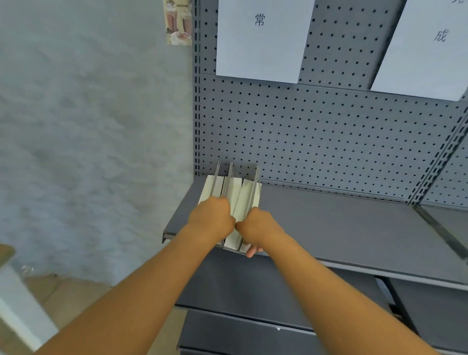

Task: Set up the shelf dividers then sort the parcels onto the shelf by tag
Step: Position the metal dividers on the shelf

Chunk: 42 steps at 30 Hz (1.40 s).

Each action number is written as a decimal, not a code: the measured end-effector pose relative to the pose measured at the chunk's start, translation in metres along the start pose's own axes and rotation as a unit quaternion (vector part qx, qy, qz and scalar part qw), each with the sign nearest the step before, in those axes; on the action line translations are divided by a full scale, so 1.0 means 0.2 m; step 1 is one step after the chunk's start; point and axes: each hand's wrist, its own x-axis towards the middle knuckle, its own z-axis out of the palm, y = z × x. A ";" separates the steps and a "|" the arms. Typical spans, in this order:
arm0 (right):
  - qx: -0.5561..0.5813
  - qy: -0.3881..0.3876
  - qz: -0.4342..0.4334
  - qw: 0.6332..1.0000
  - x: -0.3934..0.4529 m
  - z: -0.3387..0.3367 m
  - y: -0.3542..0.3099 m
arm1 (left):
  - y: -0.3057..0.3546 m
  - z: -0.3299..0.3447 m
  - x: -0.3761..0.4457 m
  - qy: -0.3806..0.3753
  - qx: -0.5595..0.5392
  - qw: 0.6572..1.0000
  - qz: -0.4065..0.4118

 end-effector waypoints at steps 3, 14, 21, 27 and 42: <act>0.000 -0.002 0.023 1.000 0.01 0.02 -0.03 | 0.03 0.03 0.01 -0.011 0.009 1.000 -0.023; 0.010 0.011 0.010 1.000 -0.03 -0.07 0.09 | 0.05 0.16 0.04 -0.031 0.039 0.996 -0.070; -0.070 0.086 -0.028 0.993 -0.13 -0.19 0.12 | 0.09 0.06 0.04 0.007 0.030 0.999 -0.025; -0.146 0.145 -0.023 0.978 -0.24 -0.29 0.13 | 0.13 -0.10 0.02 0.042 0.030 0.998 0.024; -0.168 0.271 -0.018 0.948 -0.59 -0.62 0.45 | 0.46 -0.24 -0.18 0.167 0.083 0.976 0.108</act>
